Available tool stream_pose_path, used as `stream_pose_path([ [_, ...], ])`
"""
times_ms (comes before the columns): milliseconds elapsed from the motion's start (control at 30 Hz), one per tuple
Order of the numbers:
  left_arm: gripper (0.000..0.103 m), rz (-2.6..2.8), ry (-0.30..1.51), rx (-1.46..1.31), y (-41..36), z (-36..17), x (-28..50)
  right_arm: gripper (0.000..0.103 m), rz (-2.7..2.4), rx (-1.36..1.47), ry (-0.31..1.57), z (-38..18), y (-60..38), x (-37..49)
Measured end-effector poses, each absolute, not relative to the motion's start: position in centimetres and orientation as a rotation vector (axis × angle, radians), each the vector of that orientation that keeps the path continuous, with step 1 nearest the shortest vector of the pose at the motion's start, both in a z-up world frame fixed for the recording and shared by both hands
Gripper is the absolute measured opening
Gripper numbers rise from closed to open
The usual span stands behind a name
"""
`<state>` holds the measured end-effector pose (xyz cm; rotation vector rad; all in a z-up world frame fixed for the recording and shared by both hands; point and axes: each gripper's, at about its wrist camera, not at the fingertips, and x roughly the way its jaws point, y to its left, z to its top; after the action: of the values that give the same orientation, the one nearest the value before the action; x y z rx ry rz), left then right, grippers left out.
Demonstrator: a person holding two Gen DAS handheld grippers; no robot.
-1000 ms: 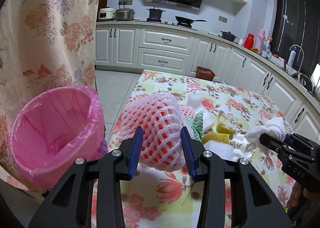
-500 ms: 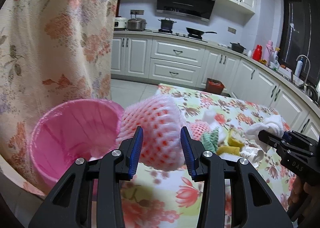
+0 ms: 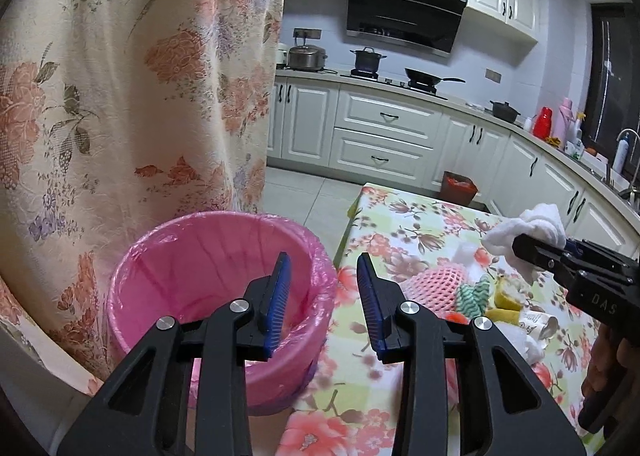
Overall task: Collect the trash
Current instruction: 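Lift the pink foam net with the left tool toward the wastebasket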
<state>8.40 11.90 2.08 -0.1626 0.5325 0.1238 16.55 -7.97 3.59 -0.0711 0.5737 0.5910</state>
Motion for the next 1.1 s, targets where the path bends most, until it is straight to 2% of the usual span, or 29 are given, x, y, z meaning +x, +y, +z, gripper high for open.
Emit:
stream_pose_path([
  [200, 0.038, -0.003, 0.594, -0.16, 9.3, 0.6, 8.7, 0.03, 0.551, -0.06, 0.587, 3.0, -9.3, 17.2],
  [300, 0.047, -0.098, 0.669, -0.193, 6.8, -1.8, 9.4, 0.03, 0.527, -0.055, 0.581, 3.1, -10.3, 17.3],
  [333, 0.063, -0.118, 0.685, -0.19, 6.1, -2.3, 9.6, 0.03, 0.516, -0.055, 0.578, 3.1, -10.8, 17.4],
  [367, 0.073, -0.146, 0.705, -0.188, 5.1, -3.1, 9.8, 0.03, 0.51, -0.053, 0.576, 3.2, -11.2, 17.5],
  [467, 0.073, -0.192, 0.759, -0.205, 3.4, -5.1, 10.5, 0.03, 0.486, -0.051, 0.574, 3.3, -12.4, 17.7],
  [533, 0.072, -0.189, 0.79, -0.202, 2.7, -6.1, 11.1, 0.03, 0.478, -0.049, 0.573, 3.3, -12.9, 17.7],
  [567, 0.069, -0.197, 0.805, -0.204, 2.5, -6.5, 11.4, 0.03, 0.474, -0.05, 0.573, 3.2, -13.1, 17.7],
  [600, 0.065, -0.202, 0.828, -0.201, 2.2, -7.1, 11.8, 0.03, 0.47, -0.049, 0.573, 3.2, -13.3, 17.7],
  [667, 0.05, -0.189, 0.853, -0.185, 1.8, -7.8, 12.4, 0.03, 0.466, -0.045, 0.577, 3.0, -13.6, 17.7],
  [800, 0.034, -0.185, 0.854, -0.183, 1.9, -7.8, 12.6, 0.03, 0.46, -0.041, 0.583, 2.7, -14.1, 17.7],
  [1100, 0.031, -0.099, 0.701, -0.209, 5.3, -2.3, 11.2, 0.03, 0.452, -0.041, 0.577, 3.2, -14.3, 18.1],
])
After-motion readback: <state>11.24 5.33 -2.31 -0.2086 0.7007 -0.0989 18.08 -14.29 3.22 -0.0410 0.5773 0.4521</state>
